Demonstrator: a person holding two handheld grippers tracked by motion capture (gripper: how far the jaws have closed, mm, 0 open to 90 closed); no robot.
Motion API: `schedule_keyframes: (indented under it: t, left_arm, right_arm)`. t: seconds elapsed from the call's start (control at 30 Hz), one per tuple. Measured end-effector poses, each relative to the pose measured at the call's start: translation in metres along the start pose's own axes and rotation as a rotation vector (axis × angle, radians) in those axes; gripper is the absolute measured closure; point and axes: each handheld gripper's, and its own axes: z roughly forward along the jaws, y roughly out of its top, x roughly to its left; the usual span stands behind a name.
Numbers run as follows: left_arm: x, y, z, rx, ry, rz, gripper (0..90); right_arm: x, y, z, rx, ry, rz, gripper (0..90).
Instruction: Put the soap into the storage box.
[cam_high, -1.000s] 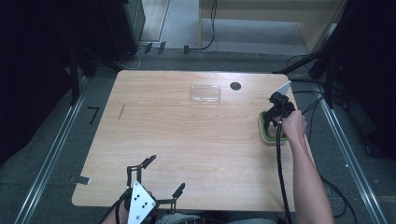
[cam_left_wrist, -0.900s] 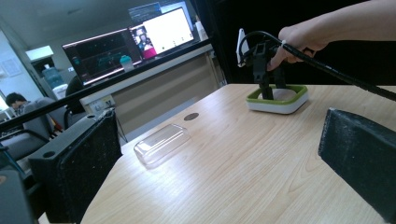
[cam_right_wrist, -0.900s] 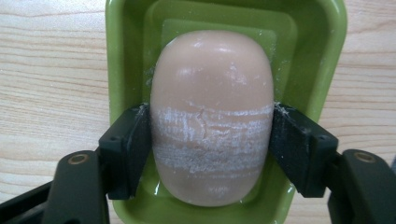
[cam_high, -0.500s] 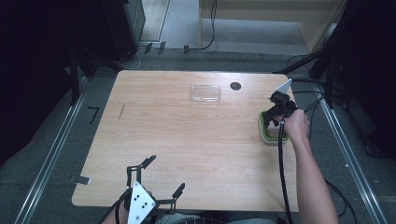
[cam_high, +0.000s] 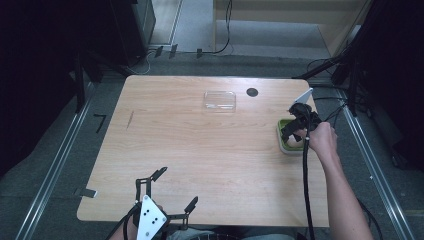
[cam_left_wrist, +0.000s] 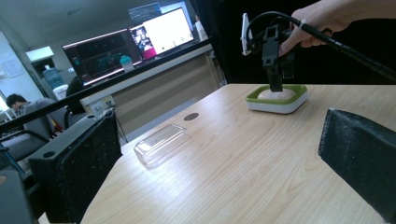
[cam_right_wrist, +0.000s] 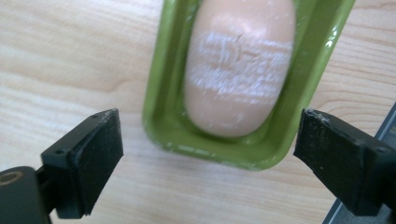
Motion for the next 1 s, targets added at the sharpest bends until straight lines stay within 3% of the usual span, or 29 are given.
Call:
schedule_keyframes:
  t: [0.13,0.53,1.0]
  left_arm:
    - [0.0,0.0,-0.001,0.0,0.005,-0.005,0.0]
    - [0.0,0.0,-0.001,0.0,0.003,-0.001,0.0]
    - [-0.001,0.0,-0.001,0.0,0.002,0.001,0.0]
  right_arm:
    - [0.007,-0.009,-0.006,0.001,-0.004,-0.034,0.0]
    - [0.031,-0.042,-0.023,-0.023,-0.02,-0.143,0.0]
    - [0.045,-0.081,-0.018,-0.02,-0.036,-0.227,0.0]
